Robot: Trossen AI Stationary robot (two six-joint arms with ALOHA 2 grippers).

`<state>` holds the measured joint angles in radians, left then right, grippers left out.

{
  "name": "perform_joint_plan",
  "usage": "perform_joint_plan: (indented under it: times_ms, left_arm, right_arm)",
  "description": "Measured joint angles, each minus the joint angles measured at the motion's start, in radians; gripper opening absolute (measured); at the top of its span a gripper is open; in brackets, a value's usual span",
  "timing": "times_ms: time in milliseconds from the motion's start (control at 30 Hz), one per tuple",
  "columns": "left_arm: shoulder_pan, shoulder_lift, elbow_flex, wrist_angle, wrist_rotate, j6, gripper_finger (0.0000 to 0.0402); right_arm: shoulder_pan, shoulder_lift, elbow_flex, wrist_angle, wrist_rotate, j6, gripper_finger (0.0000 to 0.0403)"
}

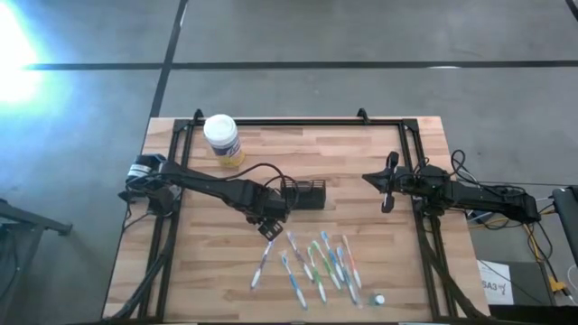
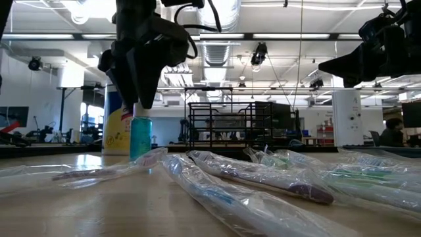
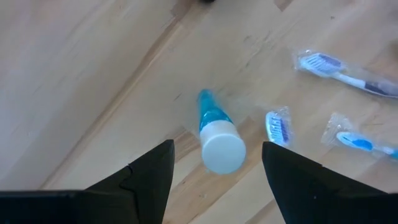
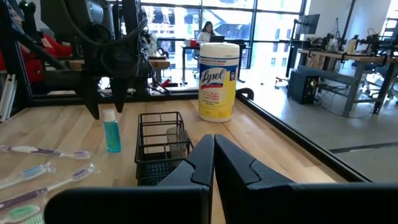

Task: Pick & Place toothbrushing station
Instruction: Put the top blue mouthwash into the wire organizer

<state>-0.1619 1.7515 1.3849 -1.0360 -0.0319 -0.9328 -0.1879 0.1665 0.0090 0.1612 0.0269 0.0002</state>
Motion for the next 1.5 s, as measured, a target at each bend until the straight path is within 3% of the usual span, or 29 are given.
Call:
perform_joint_plan:
  times_ms: [900,1033,1267,1500]
  left_arm:
    - [0.017,0.026,-0.005,0.025,0.035,0.067,0.0216]
    - [0.022,0.026,-0.005,0.025,0.038,0.08,0.0187]
    - [0.023,0.026,-0.005,0.025,0.057,0.108,0.0099]
    - [0.023,0.026,0.002,0.019,0.056,0.171,0.0098]
  right_arm:
    - [0.0,0.0,0.0,0.0,0.0,-0.003,0.0008]
    - [0.0,0.0,0.0,0.0,0.0,-0.003,0.0008]
    - [0.0,0.0,0.0,0.0,0.0,-0.004,0.0008]
    - [0.0,0.0,0.0,0.0,0.0,-0.004,0.0008]
